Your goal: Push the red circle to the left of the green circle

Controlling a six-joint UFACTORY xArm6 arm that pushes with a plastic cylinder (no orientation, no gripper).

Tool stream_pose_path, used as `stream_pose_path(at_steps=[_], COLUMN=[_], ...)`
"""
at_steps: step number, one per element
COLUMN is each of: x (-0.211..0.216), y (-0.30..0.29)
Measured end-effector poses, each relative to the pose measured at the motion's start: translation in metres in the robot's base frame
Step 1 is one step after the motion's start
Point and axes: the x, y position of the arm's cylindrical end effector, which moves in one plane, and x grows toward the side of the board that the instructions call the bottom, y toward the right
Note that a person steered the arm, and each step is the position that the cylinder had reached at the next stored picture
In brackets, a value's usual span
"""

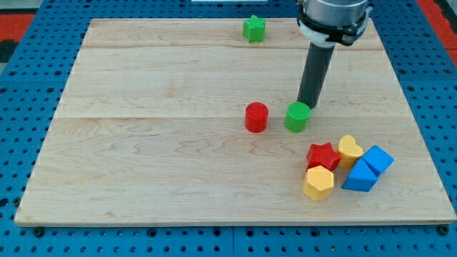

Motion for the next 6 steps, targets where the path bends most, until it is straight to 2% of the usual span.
stream_pose_path(at_steps=[1, 3, 4, 5, 6], x=[0.035, -0.037, -0.016, -0.003, -0.004], y=[-0.007, -0.023, -0.070, -0.085, -0.118])
